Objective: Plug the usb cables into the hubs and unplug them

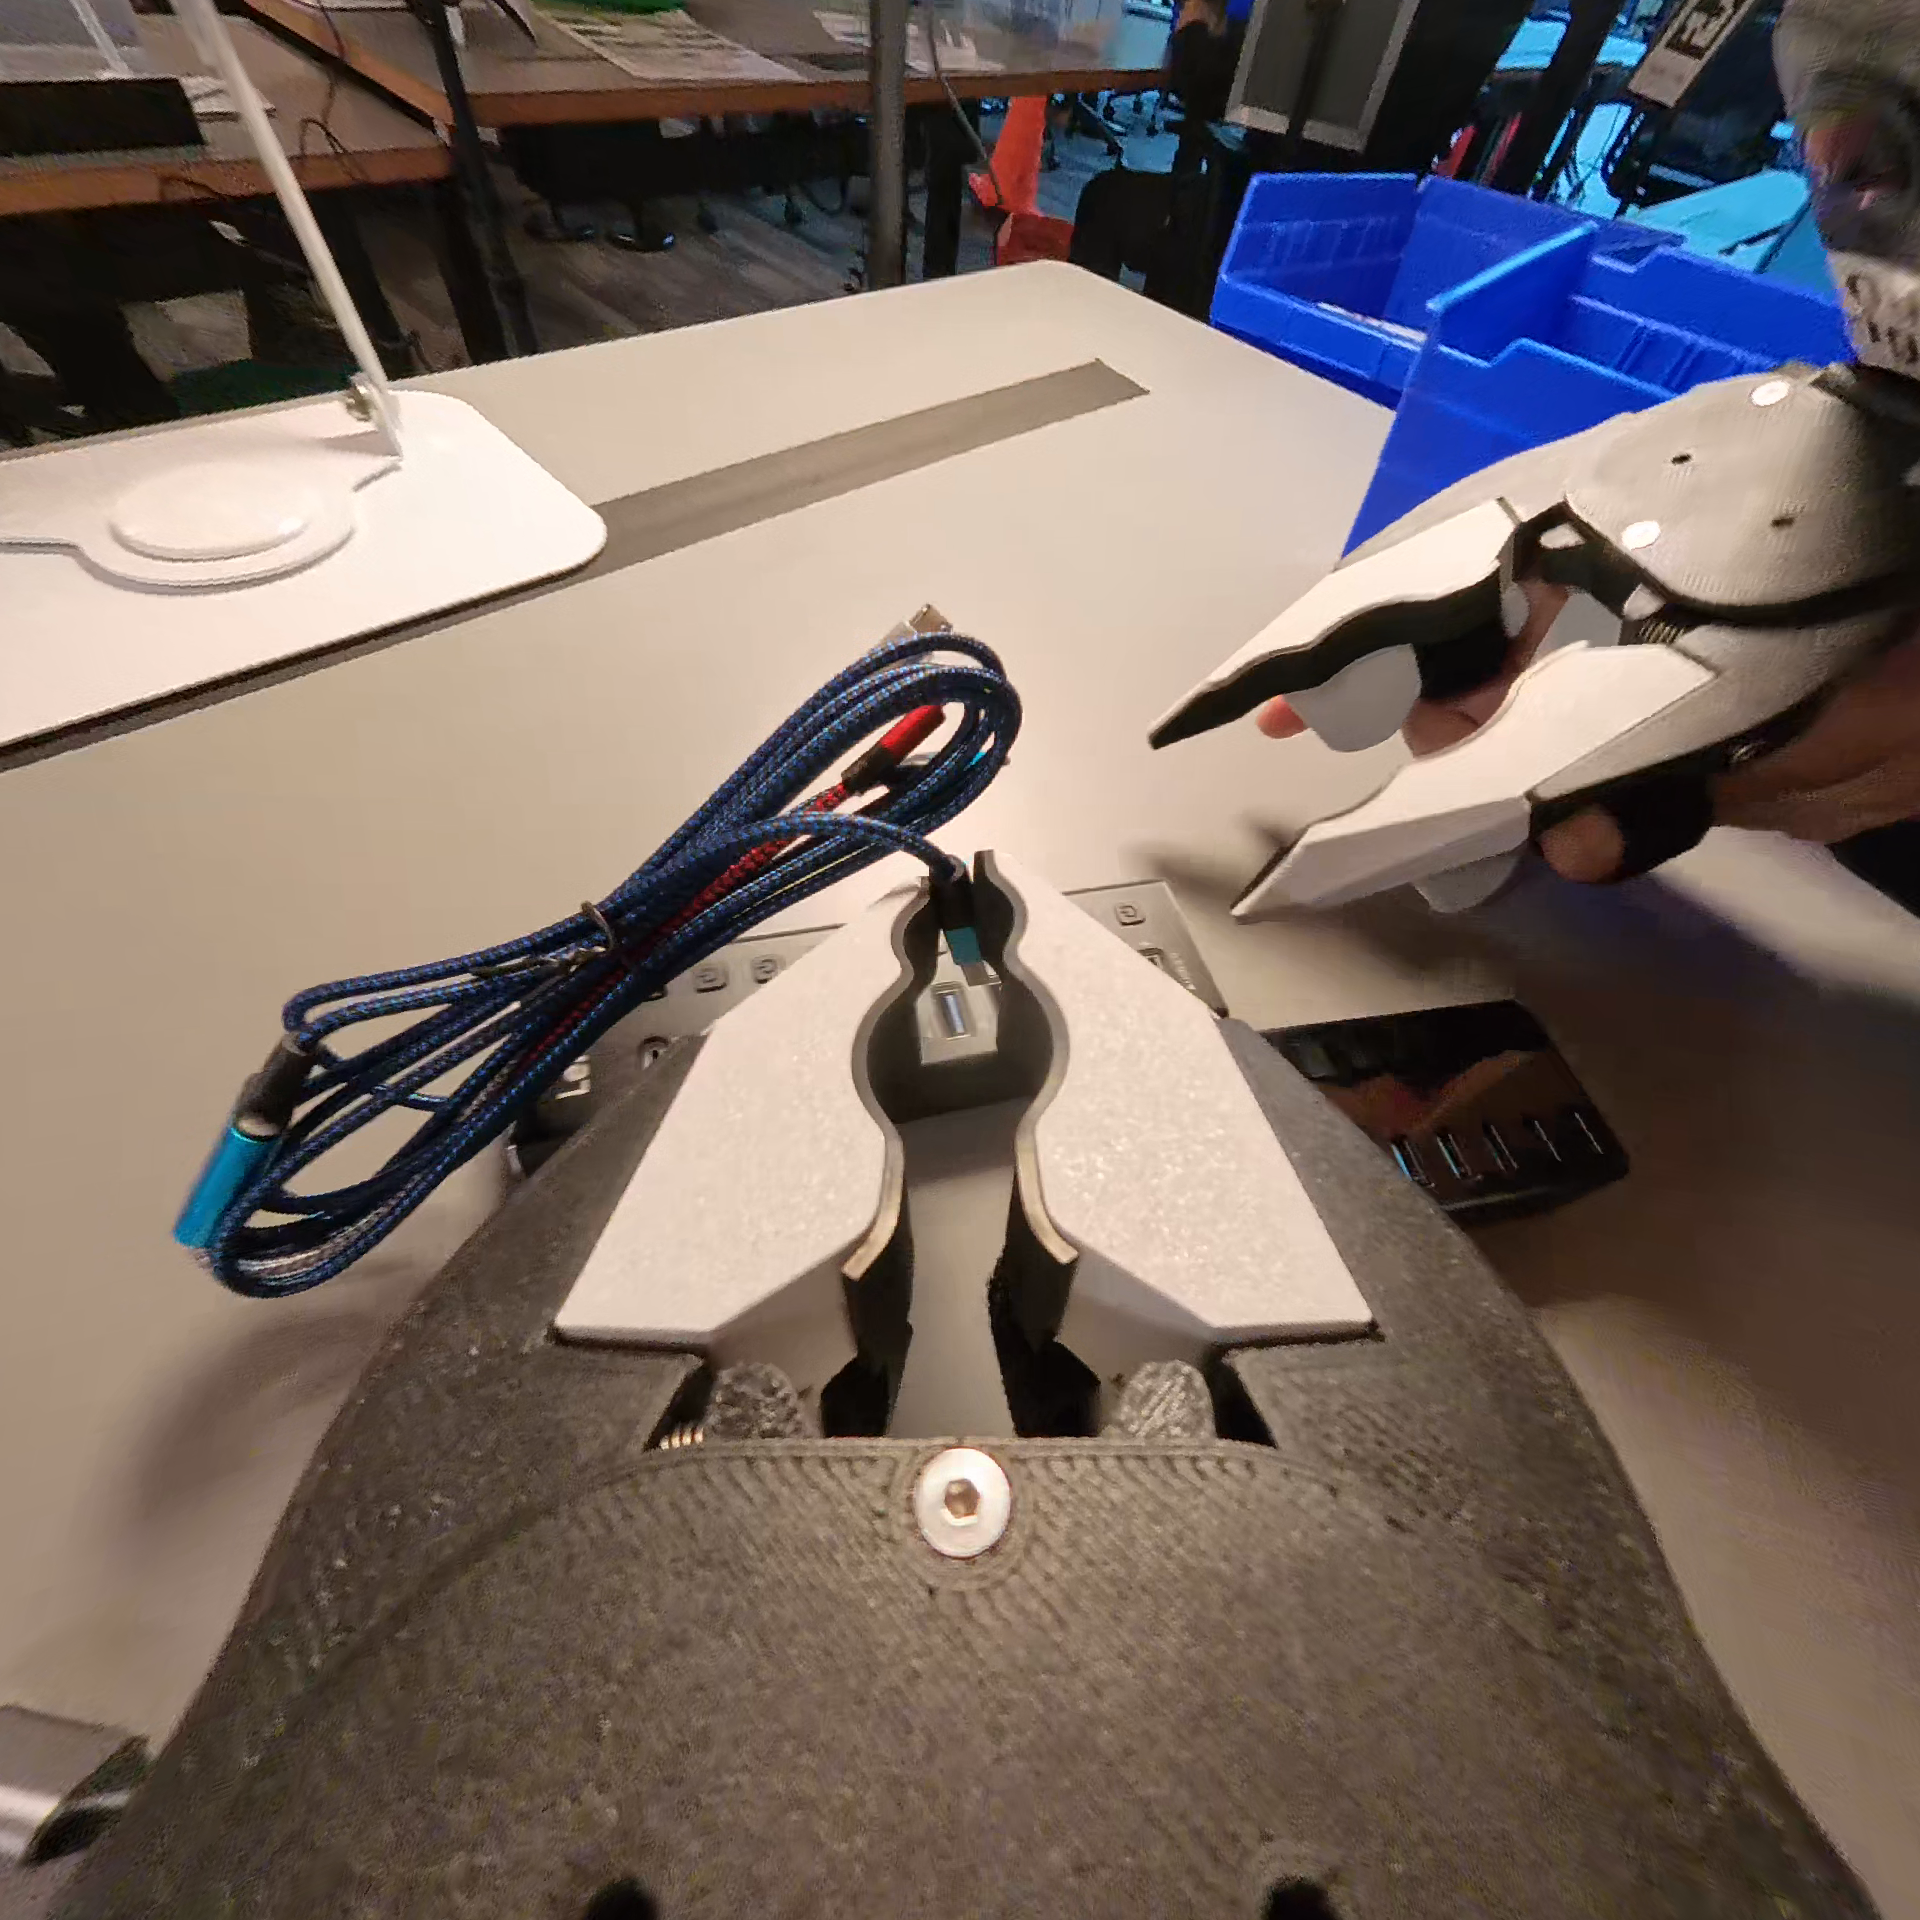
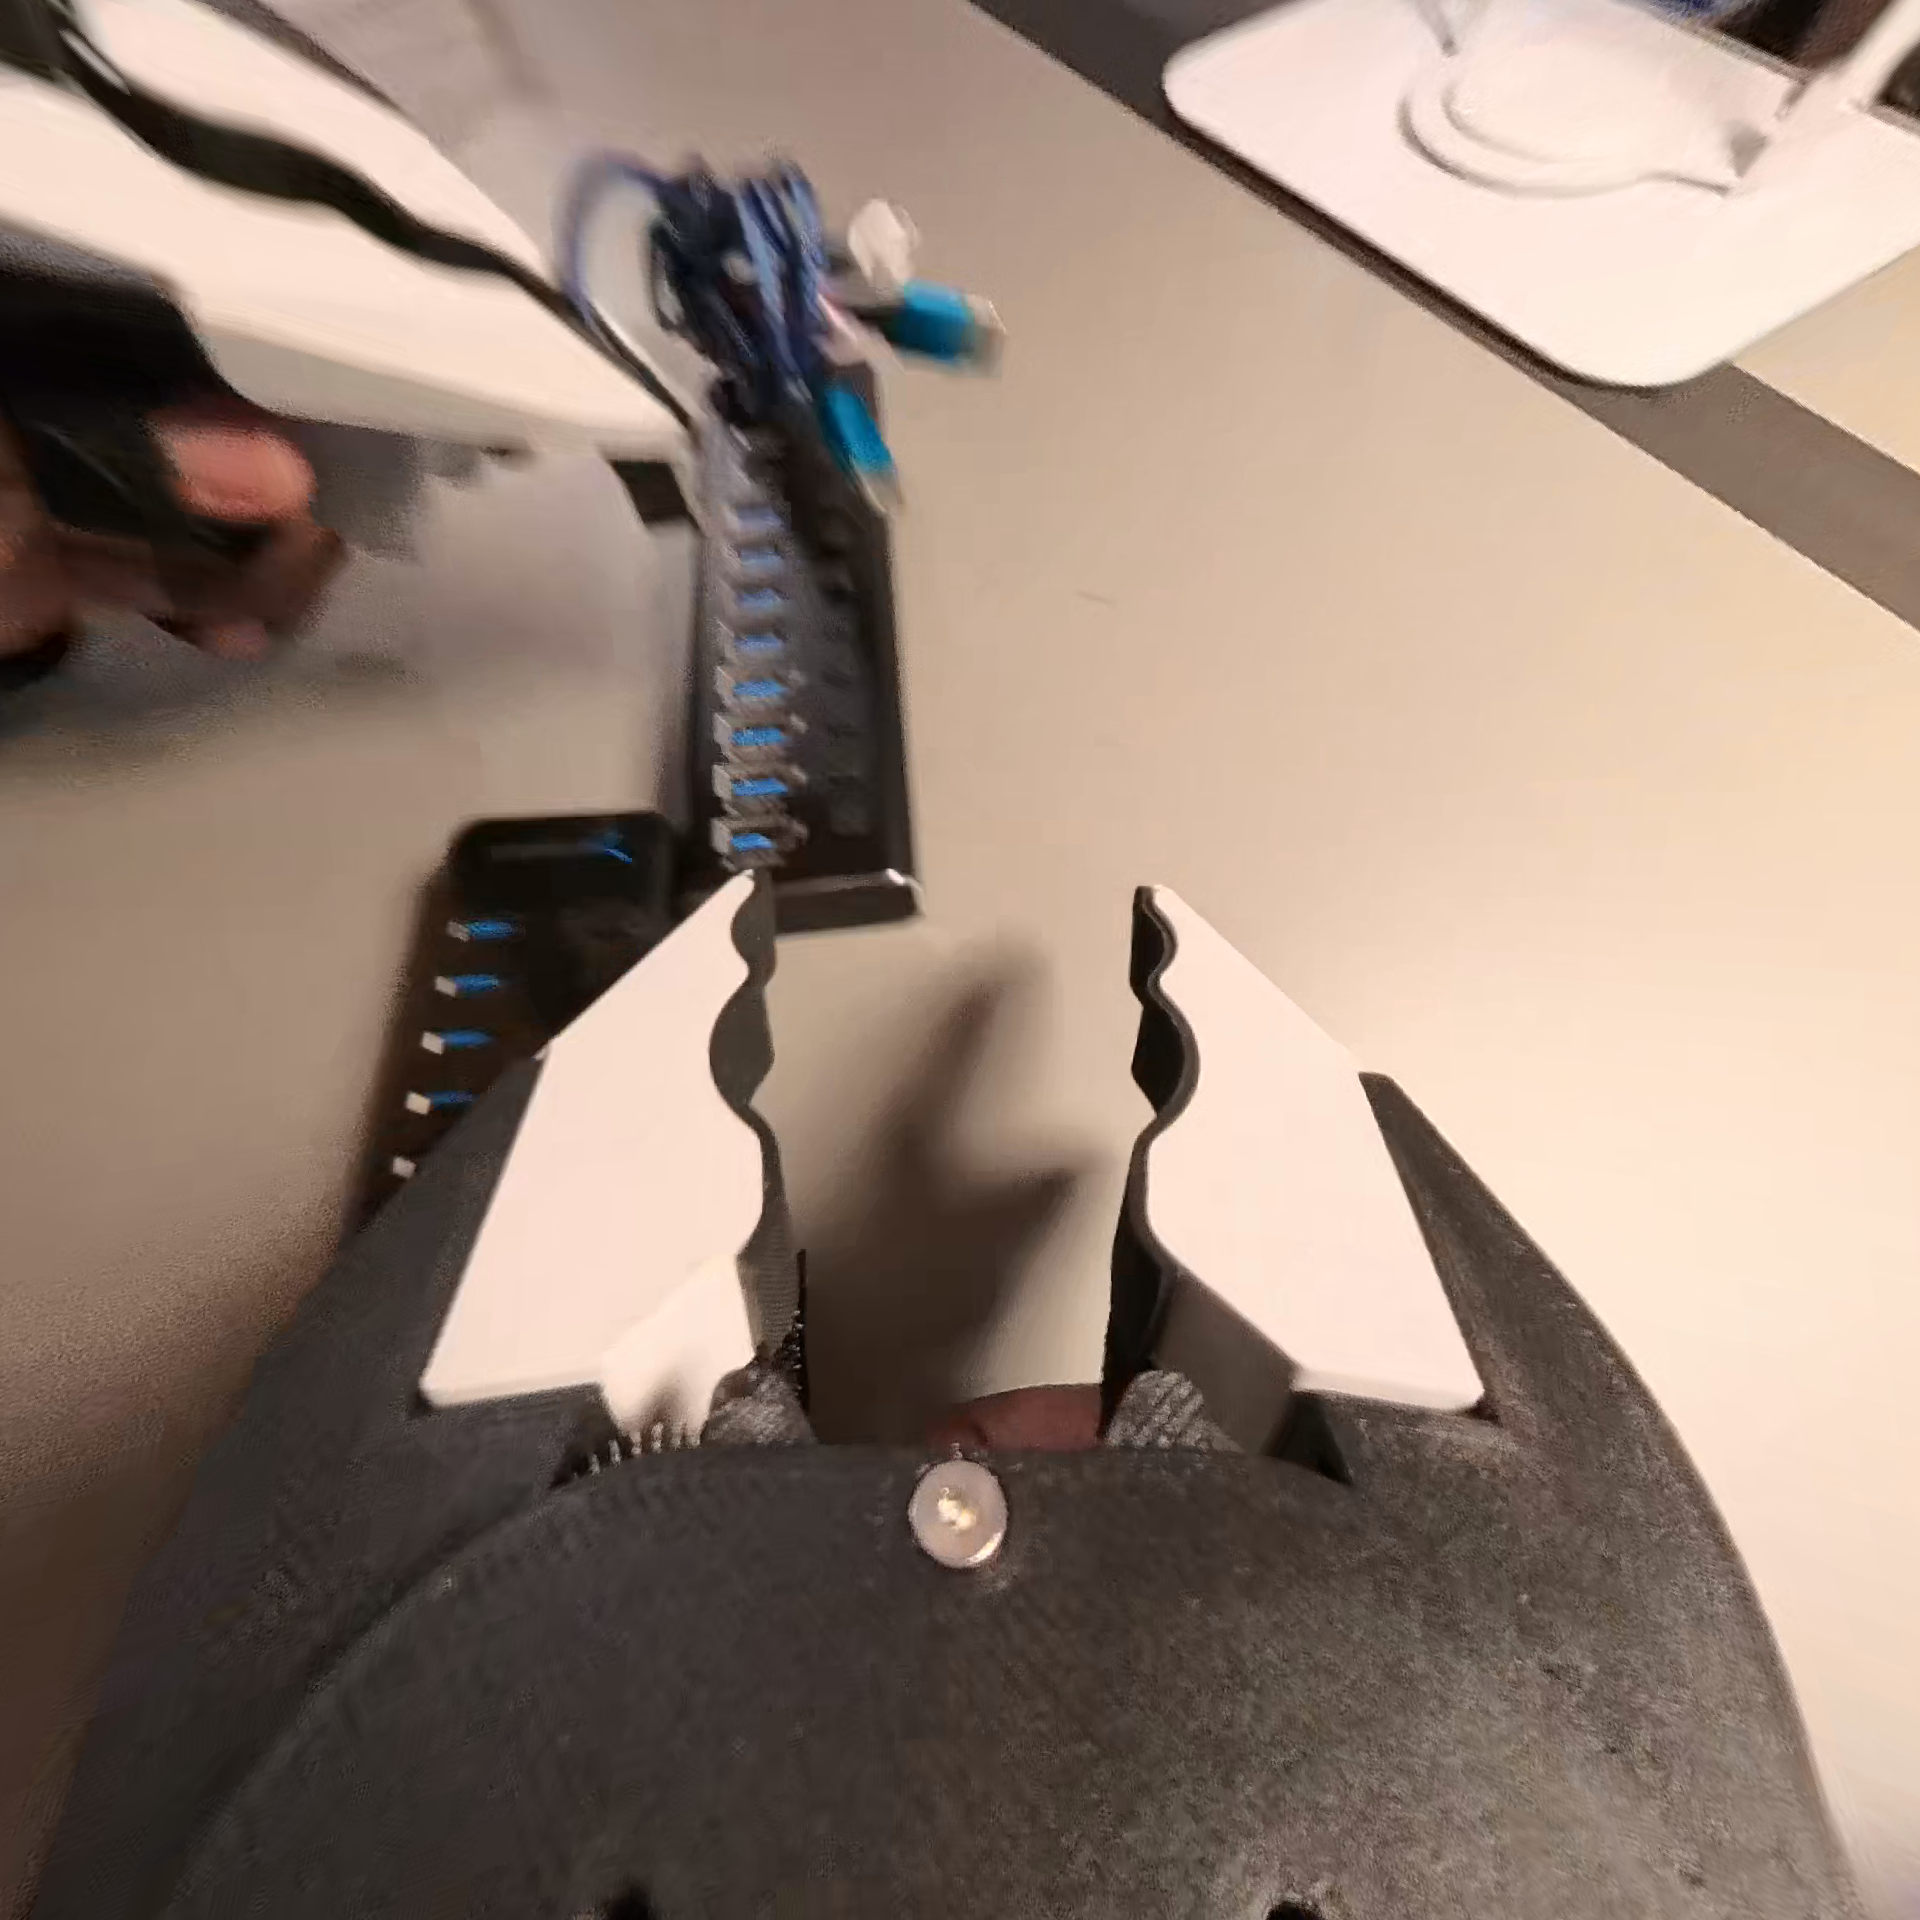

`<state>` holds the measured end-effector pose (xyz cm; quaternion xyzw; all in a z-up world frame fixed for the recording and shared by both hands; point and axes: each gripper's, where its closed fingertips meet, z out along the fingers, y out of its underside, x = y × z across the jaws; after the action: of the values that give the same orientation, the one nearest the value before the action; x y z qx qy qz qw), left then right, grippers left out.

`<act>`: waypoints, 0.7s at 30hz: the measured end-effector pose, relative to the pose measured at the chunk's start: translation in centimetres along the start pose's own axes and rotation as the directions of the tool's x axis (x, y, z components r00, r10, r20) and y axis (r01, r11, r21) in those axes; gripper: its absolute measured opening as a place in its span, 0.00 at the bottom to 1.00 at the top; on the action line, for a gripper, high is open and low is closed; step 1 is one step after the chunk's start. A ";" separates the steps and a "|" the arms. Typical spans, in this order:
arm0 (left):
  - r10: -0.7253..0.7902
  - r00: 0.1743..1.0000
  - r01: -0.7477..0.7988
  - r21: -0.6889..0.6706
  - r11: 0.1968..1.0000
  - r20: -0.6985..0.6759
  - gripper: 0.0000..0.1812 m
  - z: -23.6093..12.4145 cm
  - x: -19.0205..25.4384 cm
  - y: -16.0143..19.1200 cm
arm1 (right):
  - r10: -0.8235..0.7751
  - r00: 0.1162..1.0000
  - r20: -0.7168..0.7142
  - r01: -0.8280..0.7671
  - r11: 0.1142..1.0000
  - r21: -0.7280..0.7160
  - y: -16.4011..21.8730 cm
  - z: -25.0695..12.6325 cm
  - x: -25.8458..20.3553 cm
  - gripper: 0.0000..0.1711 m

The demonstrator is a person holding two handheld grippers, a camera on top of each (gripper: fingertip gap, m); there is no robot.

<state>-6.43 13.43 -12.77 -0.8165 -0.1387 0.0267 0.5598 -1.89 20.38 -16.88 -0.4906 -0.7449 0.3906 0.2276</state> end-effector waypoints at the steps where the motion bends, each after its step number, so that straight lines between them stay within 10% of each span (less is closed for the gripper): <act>1: -0.014 1.000 0.014 0.004 1.000 0.002 0.06 -0.2 -0.4 0.0 | -0.040 0.999 -0.028 0.038 0.998 -0.057 1.1 0.1 0.5 0.41; 14: -0.101 0.993 0.101 -0.001 0.995 -0.053 0.06 -0.3 -0.9 0.6 | -0.171 0.985 -0.017 0.166 0.975 -0.145 1.3 3.7 -4.1 0.49; 21: -0.074 0.995 0.072 -0.032 0.997 -0.071 0.06 0.6 0.6 1.3 | -0.139 0.987 -0.078 0.127 0.982 -0.142 0.8 4.1 -3.3 0.35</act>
<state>-5.74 13.70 -14.11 -0.8195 -0.1487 -0.0254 0.5529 -3.09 16.11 -19.81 -0.4706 -0.7904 0.3009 0.2515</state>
